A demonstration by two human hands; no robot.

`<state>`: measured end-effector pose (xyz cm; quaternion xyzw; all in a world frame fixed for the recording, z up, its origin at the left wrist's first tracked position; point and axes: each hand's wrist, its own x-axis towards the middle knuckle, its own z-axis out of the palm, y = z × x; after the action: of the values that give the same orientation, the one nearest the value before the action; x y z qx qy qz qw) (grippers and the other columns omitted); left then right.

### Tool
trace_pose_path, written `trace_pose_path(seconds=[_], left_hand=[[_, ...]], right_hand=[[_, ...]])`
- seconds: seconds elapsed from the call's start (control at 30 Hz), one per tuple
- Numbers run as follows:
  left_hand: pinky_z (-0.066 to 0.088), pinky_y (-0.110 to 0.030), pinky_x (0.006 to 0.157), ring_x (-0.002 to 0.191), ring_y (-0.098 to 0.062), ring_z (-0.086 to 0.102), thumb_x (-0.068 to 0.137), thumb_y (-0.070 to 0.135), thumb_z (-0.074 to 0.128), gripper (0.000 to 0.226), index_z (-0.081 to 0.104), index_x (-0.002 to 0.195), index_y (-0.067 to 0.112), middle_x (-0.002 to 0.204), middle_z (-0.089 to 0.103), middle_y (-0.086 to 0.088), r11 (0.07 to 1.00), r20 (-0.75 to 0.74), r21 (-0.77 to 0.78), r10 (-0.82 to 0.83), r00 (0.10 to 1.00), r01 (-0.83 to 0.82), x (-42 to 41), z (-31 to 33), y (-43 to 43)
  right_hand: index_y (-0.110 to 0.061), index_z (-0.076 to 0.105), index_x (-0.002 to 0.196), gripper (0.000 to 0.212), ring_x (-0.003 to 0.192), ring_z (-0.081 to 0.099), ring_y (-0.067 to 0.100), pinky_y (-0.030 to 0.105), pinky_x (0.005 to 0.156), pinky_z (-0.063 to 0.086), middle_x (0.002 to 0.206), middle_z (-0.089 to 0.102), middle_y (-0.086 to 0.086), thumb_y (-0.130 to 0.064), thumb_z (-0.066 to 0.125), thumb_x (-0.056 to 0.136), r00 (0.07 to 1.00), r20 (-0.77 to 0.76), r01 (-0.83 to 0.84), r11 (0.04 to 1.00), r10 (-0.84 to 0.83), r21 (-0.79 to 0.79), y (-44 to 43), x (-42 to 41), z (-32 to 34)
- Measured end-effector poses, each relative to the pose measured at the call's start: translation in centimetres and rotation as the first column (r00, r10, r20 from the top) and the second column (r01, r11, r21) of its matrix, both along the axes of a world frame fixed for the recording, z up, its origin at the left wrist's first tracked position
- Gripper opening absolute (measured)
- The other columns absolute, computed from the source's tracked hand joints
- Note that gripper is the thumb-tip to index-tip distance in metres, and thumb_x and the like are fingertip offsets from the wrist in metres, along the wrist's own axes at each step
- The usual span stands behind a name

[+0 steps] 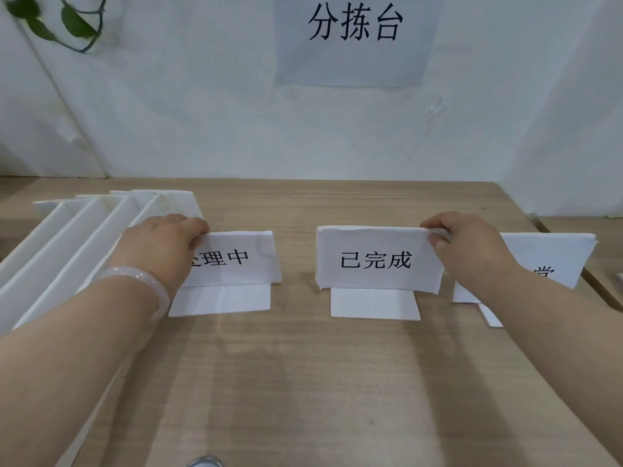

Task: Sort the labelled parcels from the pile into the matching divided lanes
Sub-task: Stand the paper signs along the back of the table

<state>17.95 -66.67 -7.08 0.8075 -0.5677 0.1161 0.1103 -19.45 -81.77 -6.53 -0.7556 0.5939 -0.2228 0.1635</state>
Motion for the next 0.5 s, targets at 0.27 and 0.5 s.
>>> trace_pose_path(seconds=[0.27, 0.5], left_hand=[[0.041, -0.039, 0.079, 0.104, -0.036, 0.056, 0.098, 0.013, 0.045, 0.03, 0.064, 0.121, 0.018, 0.113, 0.065, -0.008, 0.998, -0.061, 0.04, 0.049, 0.997, -0.047, 0.2, 0.0, 0.2], [0.028, -0.04, 0.113, 0.14, -0.025, 0.034, 0.095, 0.031, 0.059, 0.059, 0.038, 0.149, 0.03, 0.153, 0.041, 0.002, 0.989, -0.094, 0.148, 0.029, 0.995, -0.015, -0.5, 0.8, 2.7]], right_hand=[[-0.025, 0.06, 0.13, 0.035, 0.13, 0.044, 0.023, 0.034, 0.104, 0.035, 0.136, 0.055, 0.002, -0.02, 0.055, 0.095, 0.998, -0.043, -0.05, 0.996, 0.047, -0.072, 1.5, -0.1, 0.5], [-0.031, 0.04, 0.146, 0.054, 0.14, 0.031, 0.021, 0.039, 0.115, 0.028, 0.149, 0.042, -0.005, -0.035, 0.055, 0.094, 0.98, -0.155, -0.139, 0.986, 0.123, -0.093, 5.1, -1.1, 0.3]])
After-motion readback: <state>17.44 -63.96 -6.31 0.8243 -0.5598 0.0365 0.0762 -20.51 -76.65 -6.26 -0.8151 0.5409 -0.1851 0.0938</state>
